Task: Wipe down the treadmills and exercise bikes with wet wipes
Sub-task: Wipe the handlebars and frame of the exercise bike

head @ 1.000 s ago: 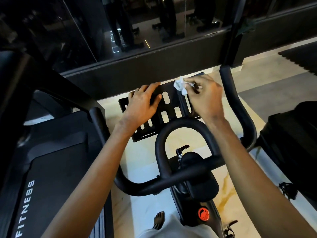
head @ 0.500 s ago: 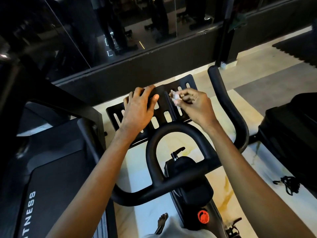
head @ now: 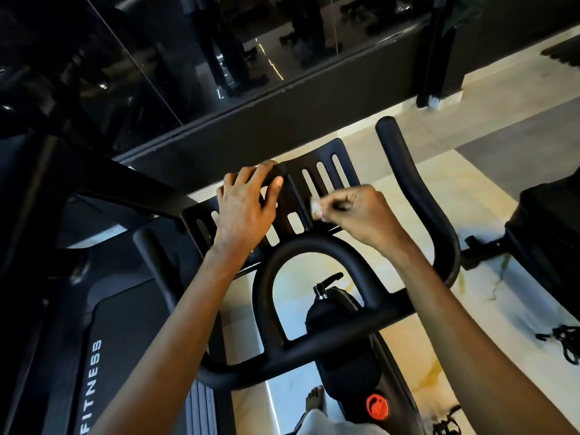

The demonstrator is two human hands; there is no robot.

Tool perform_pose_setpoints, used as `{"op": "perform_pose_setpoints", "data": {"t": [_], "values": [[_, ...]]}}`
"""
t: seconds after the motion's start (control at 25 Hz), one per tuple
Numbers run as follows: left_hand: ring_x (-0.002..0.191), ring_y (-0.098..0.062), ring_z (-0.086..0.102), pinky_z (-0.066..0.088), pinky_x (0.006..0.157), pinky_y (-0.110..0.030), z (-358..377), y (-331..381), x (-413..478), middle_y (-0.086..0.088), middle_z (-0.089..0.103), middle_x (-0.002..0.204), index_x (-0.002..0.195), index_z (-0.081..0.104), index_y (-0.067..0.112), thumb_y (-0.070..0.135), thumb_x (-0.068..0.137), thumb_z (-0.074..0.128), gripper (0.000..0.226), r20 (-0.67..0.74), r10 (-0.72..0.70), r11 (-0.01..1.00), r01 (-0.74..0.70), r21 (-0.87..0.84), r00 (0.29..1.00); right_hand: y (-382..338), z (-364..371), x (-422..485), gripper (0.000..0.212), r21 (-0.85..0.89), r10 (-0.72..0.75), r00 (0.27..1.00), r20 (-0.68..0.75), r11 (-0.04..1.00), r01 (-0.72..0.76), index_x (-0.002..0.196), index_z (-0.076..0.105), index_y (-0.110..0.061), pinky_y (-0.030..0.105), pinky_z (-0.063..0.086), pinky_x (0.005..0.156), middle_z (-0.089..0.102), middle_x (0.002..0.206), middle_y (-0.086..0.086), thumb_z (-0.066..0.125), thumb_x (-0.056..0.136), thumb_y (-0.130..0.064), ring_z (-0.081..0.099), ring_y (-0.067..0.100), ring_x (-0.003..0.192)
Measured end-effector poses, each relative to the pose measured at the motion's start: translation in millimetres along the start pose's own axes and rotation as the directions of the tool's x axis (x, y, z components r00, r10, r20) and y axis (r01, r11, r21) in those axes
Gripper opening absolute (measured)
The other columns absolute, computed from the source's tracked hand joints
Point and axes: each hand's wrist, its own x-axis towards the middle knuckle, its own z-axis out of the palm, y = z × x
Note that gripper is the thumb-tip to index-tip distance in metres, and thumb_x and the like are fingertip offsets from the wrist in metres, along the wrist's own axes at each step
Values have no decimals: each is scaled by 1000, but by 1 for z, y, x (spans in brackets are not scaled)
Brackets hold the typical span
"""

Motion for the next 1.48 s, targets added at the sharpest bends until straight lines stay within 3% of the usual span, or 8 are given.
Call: {"op": "perform_pose_setpoints", "data": {"t": [0.12,0.24,0.4,0.64,0.8,0.92,1.32,1.48], "values": [[122,-22,51,41,104,-46,2,-9,5,8,62,131,142,53,32,49,105,43,42,-22,58,995,-60,-84,998,-11,17,26,21,-65,-153,971,-185,987,144,109,78,-20,13,51,90,76,105,-10,74,89,-15,68,-3,94],[118,-19,52,42,101,-42,9,-11,6,10,65,126,138,59,30,51,104,45,42,-65,47,992,-54,-111,997,-16,28,34,22,-203,-281,951,-130,946,252,109,78,-17,10,46,88,75,108,-3,69,91,-10,67,10,99],[113,-20,54,40,98,-38,13,-6,8,11,67,118,132,62,30,54,102,46,41,-99,3,993,-15,-117,995,3,10,5,22,-147,-172,985,5,974,171,108,78,-20,13,51,90,76,107,-7,76,88,-12,70,5,95],[114,-21,57,33,98,-30,16,-11,10,12,65,120,134,60,33,58,102,43,43,-89,9,992,-20,-122,996,6,-8,-5,15,-239,46,978,201,971,4,101,80,-22,-4,41,73,76,103,-11,77,87,-18,66,-2,92],[113,-21,54,35,98,-33,12,-11,7,12,63,123,137,57,38,60,101,47,44,-74,21,988,-32,-148,997,-9,-6,13,13,-267,-105,994,28,958,108,101,80,-20,14,53,81,77,101,-3,76,89,-21,69,9,91],[112,-20,52,36,96,-34,13,-10,6,12,63,127,137,57,37,57,101,49,43,-88,26,990,-38,-138,996,-10,14,30,25,-282,-313,939,-146,923,263,114,76,-16,10,44,93,73,112,-1,69,90,-9,67,12,101],[105,-19,50,40,92,-38,18,-4,1,7,63,119,139,58,34,58,101,44,48,-166,-9,998,-2,-65,986,-7,26,57,27,-525,-457,883,-106,780,340,117,74,-12,35,53,95,70,115,4,59,95,-6,63,25,108],[104,-19,49,39,90,-36,19,-5,0,6,63,118,142,56,34,57,102,45,47,-169,8,998,-19,-61,986,-4,21,53,32,-586,-468,883,34,706,397,122,71,-13,36,54,94,66,120,3,59,95,-3,58,23,114]]}}
